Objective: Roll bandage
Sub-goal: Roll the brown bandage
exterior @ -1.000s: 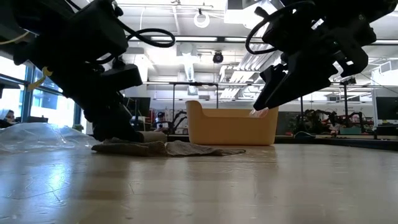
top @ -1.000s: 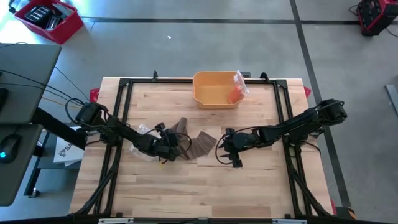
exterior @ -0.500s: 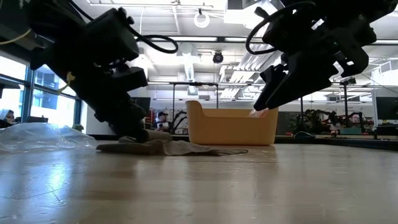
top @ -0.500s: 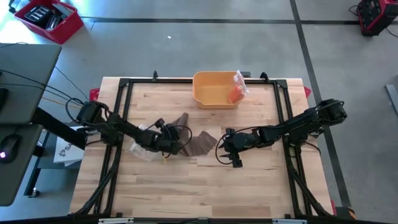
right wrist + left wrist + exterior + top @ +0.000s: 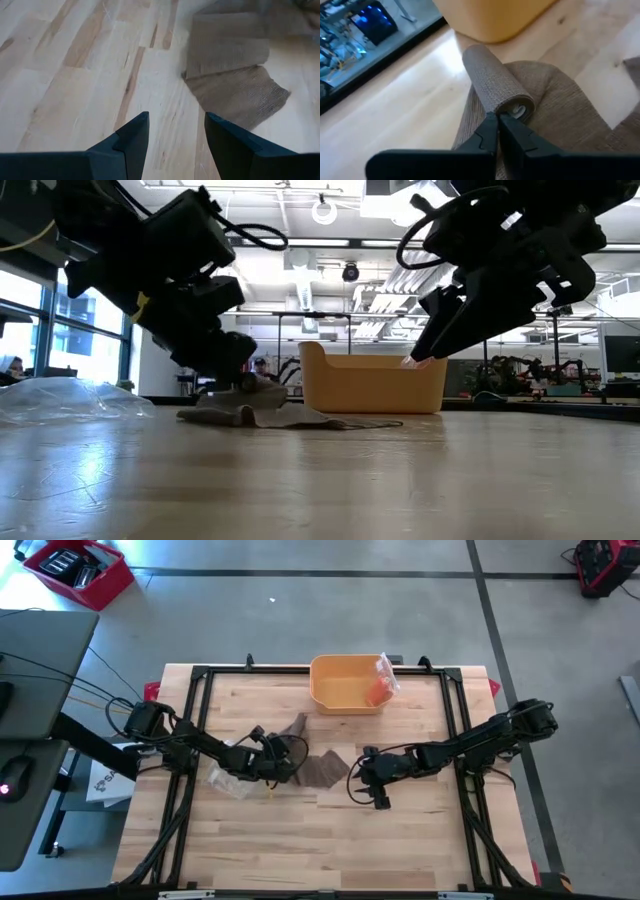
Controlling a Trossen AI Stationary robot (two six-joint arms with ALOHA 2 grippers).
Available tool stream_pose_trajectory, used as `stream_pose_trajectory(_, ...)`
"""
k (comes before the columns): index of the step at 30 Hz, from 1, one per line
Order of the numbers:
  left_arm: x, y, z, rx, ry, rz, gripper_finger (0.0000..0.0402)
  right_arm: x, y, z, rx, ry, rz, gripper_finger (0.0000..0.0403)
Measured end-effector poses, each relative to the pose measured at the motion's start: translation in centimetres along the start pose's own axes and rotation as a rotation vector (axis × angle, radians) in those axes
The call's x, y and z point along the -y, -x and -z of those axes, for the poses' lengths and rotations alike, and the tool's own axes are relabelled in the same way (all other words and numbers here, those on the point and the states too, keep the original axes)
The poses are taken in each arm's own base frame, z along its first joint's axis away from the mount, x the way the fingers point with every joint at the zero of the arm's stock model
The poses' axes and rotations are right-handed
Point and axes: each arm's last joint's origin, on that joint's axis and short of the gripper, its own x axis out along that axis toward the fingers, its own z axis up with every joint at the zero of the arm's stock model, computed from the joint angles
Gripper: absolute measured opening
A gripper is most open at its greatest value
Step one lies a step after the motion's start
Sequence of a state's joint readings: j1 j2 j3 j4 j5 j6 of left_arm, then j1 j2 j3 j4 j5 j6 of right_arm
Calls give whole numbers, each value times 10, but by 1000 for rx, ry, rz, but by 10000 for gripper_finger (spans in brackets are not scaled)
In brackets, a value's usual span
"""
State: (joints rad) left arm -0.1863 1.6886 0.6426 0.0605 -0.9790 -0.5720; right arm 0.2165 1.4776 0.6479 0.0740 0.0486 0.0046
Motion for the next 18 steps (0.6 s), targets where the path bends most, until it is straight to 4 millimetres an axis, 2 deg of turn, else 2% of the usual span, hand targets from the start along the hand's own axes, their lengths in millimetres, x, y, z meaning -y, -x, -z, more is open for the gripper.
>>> stream_pose_trajectory(4, 1, 7, -6, 49, 29, -7, 1, 0, 0, 3, -30, -23, 0, 183)
stream_pose_trajectory(7, 4, 19, -17, 100, 28, 0, 1, 0, 0, 5, -50, -20, -1, 183)
stream_pose_trajectory(14, 18, 65, -78, 250, -106, 75, 0, 0, 8, 2, -33, -19, -1, 183)
stream_pose_trajectory(18, 20, 81, -100, 302, -177, 61, 0, 1, 10, -3, 13, -48, 8, 183)
